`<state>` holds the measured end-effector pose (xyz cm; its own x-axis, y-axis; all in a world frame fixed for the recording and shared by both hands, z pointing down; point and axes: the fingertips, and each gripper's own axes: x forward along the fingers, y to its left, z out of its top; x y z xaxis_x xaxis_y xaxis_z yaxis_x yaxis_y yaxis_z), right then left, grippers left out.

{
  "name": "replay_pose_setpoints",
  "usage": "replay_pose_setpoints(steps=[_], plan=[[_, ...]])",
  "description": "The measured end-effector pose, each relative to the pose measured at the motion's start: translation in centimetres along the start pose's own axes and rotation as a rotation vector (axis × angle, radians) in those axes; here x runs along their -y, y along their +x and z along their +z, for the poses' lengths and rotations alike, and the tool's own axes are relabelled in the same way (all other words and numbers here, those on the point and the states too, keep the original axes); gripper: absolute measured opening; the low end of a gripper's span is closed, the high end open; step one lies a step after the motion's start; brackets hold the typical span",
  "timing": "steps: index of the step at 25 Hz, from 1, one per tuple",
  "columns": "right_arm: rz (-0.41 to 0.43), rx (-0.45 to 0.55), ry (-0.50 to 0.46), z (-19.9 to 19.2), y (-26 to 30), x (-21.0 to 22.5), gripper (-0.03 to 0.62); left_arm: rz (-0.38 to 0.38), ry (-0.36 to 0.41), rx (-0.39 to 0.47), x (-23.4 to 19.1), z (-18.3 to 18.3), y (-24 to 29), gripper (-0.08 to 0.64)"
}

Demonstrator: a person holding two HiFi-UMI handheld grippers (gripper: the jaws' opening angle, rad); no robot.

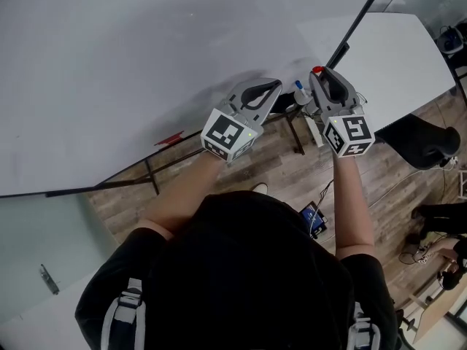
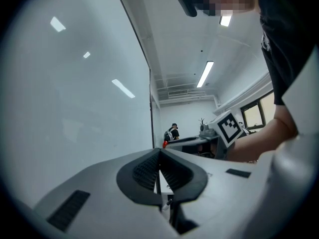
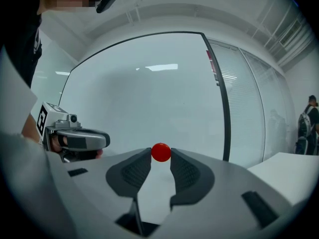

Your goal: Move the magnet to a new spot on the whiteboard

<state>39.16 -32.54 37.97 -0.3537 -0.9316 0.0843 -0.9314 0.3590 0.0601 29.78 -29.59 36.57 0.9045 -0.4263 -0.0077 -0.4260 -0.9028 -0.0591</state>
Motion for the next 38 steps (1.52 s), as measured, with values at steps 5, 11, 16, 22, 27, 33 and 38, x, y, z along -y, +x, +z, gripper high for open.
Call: replay_pose_setpoints(steps=[5, 11, 16, 22, 27, 33, 38], plan=[[-0.006, 0.001, 0.009, -0.9, 1.0, 3.1, 0.117, -0.002, -0.004, -0.008, -0.2, -0.9, 3.6, 0.003], [-0.001, -0.014, 0.025, -2.7, 2.9, 5.9, 0.117, 0.023, -0.009, -0.007, -0.6, -2.4, 7.0, 0.003], [0.008, -0.021, 0.024, -3.2, 4.3, 6.8, 0.117, 0.023, -0.023, -0.011, -0.8, -3.3, 8.5, 0.003], [0.018, -0.033, 0.022, -4.0, 5.6, 7.5, 0.117, 0.025, -0.022, -0.020, -1.4, -3.7, 9.0, 0.003], [0.033, -0.039, 0.023, -4.4, 6.4, 7.4, 0.117, 0.034, -0.023, -0.031, -1.8, -4.2, 9.0, 0.003], [0.044, -0.046, 0.023, -4.4, 7.0, 7.4, 0.118, 0.041, -0.020, -0.035, -2.1, -4.1, 8.8, 0.003], [0.046, -0.043, 0.029, -4.2, 7.1, 7.2, 0.121, 0.047, -0.021, -0.038, -2.4, -3.9, 8.5, 0.003]])
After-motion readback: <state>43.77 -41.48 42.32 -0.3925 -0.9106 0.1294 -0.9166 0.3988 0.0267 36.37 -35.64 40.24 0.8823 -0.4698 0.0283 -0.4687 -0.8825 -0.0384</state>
